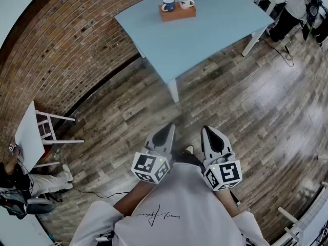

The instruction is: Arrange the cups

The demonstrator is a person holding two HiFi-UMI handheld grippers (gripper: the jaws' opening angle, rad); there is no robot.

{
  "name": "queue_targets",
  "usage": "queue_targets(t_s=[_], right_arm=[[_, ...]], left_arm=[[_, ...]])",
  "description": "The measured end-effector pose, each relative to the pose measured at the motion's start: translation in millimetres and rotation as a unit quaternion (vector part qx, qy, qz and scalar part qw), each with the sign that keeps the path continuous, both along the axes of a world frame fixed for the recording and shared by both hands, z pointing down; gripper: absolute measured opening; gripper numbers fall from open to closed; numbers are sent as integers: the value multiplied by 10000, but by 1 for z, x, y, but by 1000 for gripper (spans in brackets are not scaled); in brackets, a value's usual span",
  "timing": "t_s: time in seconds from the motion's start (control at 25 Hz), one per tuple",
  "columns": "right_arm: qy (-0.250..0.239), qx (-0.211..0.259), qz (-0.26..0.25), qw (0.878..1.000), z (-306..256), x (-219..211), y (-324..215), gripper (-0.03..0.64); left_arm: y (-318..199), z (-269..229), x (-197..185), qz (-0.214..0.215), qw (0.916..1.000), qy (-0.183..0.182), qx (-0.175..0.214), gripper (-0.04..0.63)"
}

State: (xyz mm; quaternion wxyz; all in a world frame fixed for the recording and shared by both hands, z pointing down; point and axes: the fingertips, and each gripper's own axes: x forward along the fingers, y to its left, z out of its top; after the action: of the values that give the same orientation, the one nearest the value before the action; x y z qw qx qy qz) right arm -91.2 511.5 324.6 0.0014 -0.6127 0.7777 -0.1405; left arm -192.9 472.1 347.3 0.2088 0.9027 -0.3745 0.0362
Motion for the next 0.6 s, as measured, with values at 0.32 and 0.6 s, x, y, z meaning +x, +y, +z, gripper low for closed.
queue_targets(t_s=[0.32,0.6], right_arm=[[-109,-16,68,9999,2,2,18,18],[-289,-75,252,9992,7,11,17,20]], left_arm=[[14,-4,10,157,9999,-42,45,8],[17,-1,8,142,9998,-162,-8,8]])
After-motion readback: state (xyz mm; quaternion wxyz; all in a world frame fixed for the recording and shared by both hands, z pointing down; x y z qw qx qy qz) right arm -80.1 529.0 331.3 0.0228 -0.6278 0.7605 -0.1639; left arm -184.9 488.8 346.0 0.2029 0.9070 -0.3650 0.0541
